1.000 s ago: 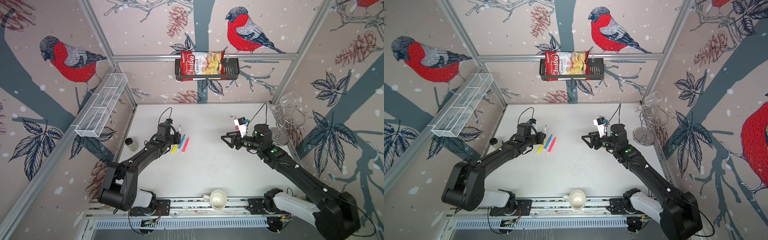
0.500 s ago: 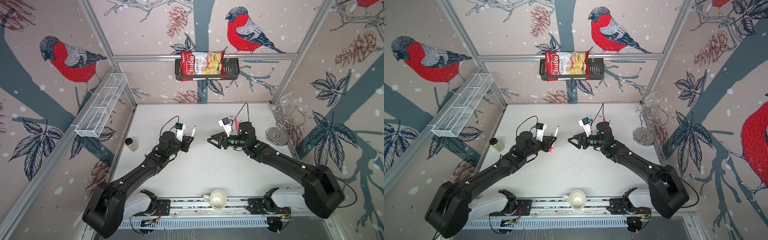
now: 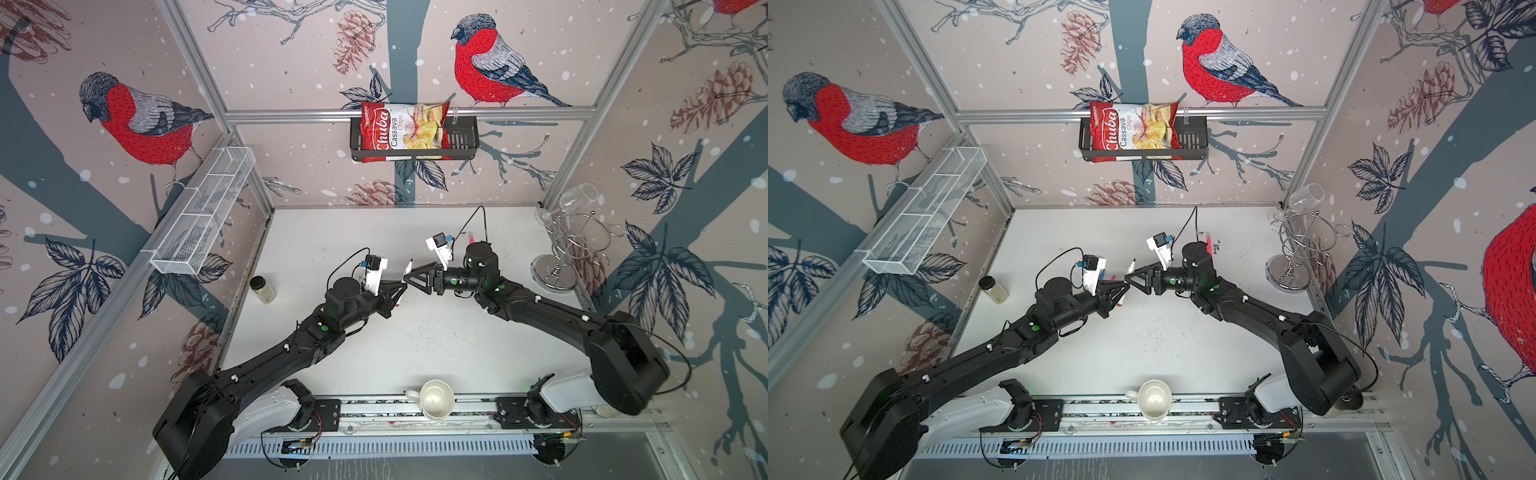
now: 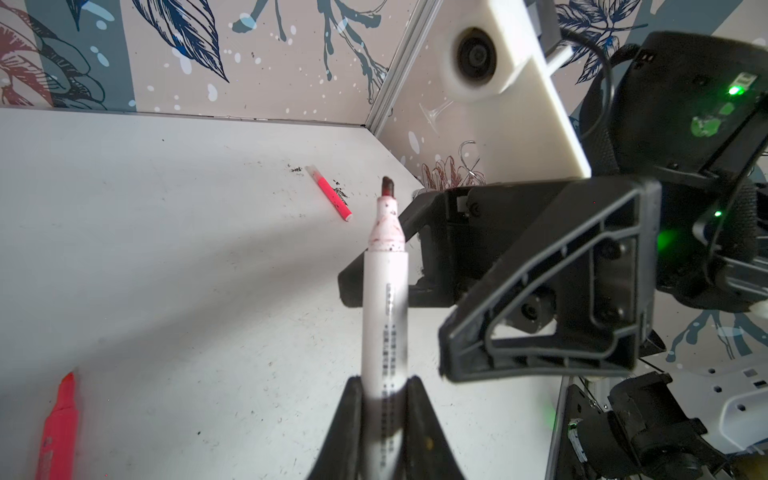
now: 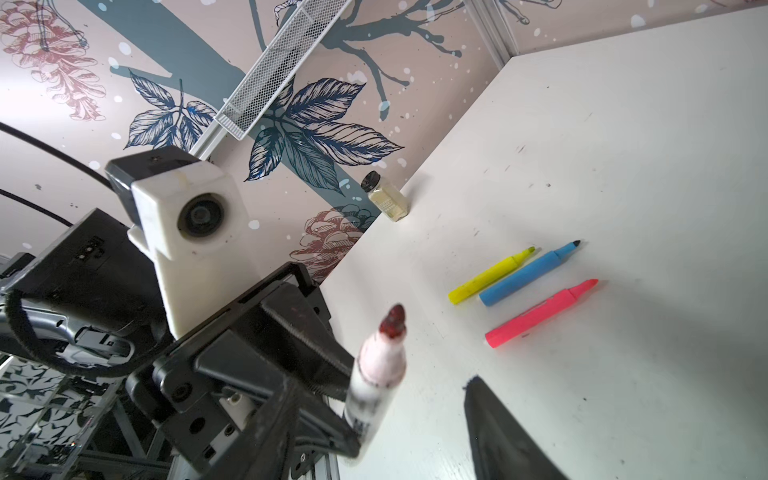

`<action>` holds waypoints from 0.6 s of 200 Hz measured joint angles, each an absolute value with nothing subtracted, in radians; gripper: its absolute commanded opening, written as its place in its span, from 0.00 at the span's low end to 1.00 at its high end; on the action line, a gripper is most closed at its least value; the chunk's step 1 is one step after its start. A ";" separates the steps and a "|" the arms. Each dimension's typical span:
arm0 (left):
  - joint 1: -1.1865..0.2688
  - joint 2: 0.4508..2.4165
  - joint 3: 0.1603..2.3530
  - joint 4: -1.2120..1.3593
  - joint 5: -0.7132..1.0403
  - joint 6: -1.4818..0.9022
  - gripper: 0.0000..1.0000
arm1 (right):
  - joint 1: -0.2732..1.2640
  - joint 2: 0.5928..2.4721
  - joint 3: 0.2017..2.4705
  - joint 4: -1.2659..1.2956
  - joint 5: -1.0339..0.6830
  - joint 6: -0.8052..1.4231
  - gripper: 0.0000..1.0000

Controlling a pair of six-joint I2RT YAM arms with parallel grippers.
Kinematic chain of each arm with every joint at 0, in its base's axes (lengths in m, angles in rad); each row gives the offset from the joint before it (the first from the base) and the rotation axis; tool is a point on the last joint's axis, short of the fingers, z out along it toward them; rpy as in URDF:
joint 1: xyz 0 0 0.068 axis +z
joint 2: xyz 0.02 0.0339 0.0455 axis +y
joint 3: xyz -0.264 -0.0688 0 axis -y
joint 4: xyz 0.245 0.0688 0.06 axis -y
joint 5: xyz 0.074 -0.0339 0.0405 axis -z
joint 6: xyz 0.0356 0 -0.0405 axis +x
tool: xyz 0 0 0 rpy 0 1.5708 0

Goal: Insert the pens into the pen caps

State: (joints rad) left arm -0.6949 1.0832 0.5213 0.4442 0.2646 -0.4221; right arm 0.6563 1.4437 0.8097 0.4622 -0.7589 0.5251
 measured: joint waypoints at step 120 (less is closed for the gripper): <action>-0.741 1.107 0.550 0.455 0.253 -0.420 0.41 | 0.661 1.411 0.812 0.460 -0.759 0.543 0.05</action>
State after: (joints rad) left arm -0.7406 1.1069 0.5503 0.4553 0.2531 -0.4202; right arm 0.6605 1.4109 0.8124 0.4599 -0.7589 0.5430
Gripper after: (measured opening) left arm 0.409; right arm 0.169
